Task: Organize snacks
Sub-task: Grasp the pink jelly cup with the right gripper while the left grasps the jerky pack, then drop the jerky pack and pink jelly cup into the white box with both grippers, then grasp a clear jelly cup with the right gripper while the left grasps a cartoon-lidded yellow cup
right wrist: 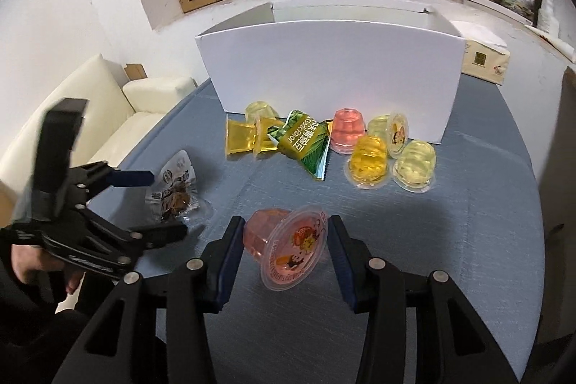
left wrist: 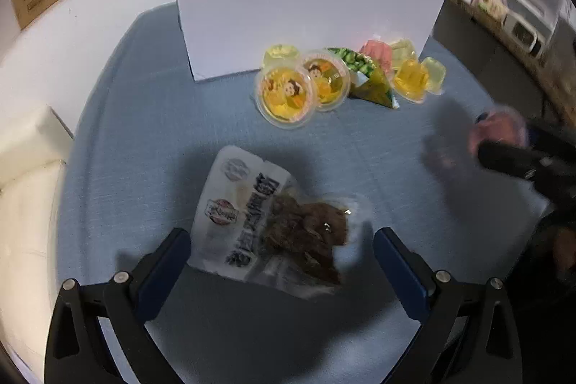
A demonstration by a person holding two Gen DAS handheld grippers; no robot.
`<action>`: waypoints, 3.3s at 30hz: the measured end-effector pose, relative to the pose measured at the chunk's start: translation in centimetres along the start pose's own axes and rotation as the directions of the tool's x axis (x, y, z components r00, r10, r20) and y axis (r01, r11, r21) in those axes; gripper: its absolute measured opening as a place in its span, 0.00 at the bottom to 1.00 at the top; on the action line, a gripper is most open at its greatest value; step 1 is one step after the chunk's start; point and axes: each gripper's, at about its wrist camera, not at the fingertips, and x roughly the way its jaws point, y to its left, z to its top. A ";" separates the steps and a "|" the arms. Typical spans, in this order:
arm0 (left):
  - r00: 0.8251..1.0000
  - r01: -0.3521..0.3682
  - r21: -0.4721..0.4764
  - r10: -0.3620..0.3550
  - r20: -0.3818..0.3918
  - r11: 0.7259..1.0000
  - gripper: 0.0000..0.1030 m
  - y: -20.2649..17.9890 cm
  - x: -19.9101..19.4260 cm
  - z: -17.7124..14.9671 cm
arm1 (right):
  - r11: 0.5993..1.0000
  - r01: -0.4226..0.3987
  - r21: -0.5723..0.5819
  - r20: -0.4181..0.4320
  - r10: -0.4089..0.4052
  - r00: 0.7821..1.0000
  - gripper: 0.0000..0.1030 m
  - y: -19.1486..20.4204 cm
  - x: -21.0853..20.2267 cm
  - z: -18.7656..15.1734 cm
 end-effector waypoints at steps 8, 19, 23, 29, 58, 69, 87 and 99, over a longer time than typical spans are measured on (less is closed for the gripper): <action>0.998 0.000 0.051 -0.003 0.064 0.999 0.95 0.1 0.3 -0.4 | 1.000 -0.007 0.004 0.006 0.007 1.000 0.49 0.1 0.1 0.1; 0.983 0.097 -0.040 -0.090 0.160 0.994 0.48 2.0 -2.5 0.4 | 1.000 -0.007 0.011 0.018 0.007 1.000 0.49 0.1 -0.4 0.1; 0.984 0.087 -0.013 -0.084 0.155 0.996 0.42 1.7 -2.3 0.7 | 1.000 -0.010 0.013 0.020 0.009 1.000 0.49 0.2 -0.4 0.1; 0.976 0.102 -0.015 -0.097 0.197 0.995 0.40 1.9 -3.4 1.2 | 1.000 -0.011 0.017 0.020 0.011 1.000 0.49 0.2 -0.5 0.1; 0.890 0.115 0.023 -0.114 0.441 0.993 0.19 0.6 -12.2 9.4 | 0.999 0.024 -0.038 0.219 -0.015 0.976 0.49 -0.1 -6.3 7.0; 0.868 0.074 -0.011 -0.059 0.492 0.997 0.19 1.9 -10.5 22.5 | 0.998 0.063 0.022 0.343 -0.067 0.937 0.49 -3.8 -6.0 19.9; 0.915 -0.018 -0.047 0.035 0.402 0.999 1.00 2.7 -4.4 25.1 | 0.987 0.054 0.154 0.243 -0.091 0.966 0.92 -9.2 0.6 20.9; 0.904 0.012 -0.068 0.018 0.428 0.998 1.00 3.1 -8.2 21.4 | 0.993 0.047 0.111 0.306 -0.080 0.949 1.00 -7.5 -4.6 16.4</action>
